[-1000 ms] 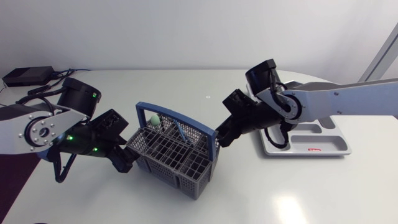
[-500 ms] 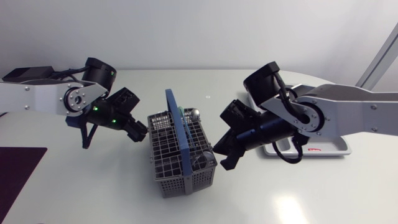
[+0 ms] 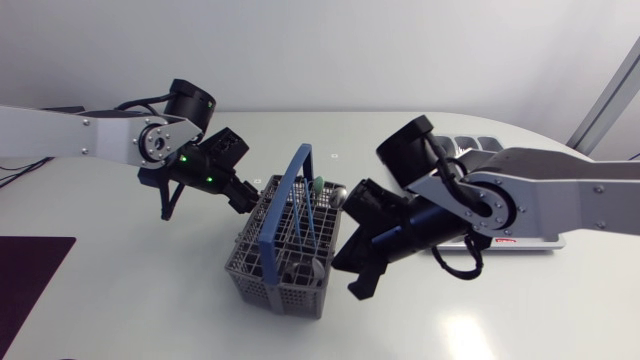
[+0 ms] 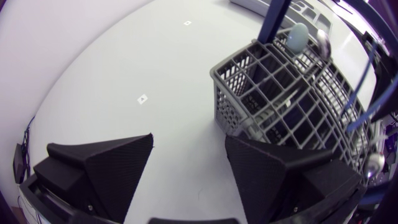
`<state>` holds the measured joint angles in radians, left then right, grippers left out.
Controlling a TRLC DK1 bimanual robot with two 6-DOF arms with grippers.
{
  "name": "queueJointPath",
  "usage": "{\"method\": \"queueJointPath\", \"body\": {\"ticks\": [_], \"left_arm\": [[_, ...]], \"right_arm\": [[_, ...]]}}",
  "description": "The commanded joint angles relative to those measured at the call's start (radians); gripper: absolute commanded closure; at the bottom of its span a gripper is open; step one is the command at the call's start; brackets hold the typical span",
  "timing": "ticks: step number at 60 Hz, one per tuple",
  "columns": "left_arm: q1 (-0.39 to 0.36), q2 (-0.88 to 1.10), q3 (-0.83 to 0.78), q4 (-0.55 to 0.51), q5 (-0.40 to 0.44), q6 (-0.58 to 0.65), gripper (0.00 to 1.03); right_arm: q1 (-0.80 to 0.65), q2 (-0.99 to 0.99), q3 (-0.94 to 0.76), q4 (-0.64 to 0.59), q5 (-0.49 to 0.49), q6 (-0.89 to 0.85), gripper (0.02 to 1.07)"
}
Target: Unload the cutlery basket into the drawer organizer.
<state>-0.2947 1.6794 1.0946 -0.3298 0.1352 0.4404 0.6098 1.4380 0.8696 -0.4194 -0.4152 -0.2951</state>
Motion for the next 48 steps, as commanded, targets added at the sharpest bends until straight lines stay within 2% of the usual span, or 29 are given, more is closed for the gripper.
{"method": "queueJointPath", "body": {"ticks": [1,11,19,22,31,48], "left_arm": [[0.043,-0.116,-0.056,-0.020,0.010,0.024,0.11],[0.108,-0.349,-0.168,-0.115,0.046,0.112,0.08],[0.111,-0.517,-0.252,-0.210,0.078,0.156,0.08],[0.097,-0.558,-0.283,-0.213,0.078,0.158,0.08],[-0.008,-0.638,-0.348,-0.261,0.078,0.147,0.08],[-0.153,-0.642,-0.420,-0.259,0.078,0.133,0.08]], "right_arm": [[-0.085,-0.024,0.035,0.005,0.010,-0.001,0.89],[-0.202,0.004,0.066,0.022,-0.002,-0.029,0.88],[-0.240,0.025,0.088,0.044,-0.031,-0.029,0.88],[-0.240,0.032,0.089,0.042,-0.040,-0.027,0.88],[-0.173,0.039,0.055,0.039,-0.034,-0.019,0.88],[-0.137,-0.019,-0.004,0.018,0.050,-0.012,0.88]]}}
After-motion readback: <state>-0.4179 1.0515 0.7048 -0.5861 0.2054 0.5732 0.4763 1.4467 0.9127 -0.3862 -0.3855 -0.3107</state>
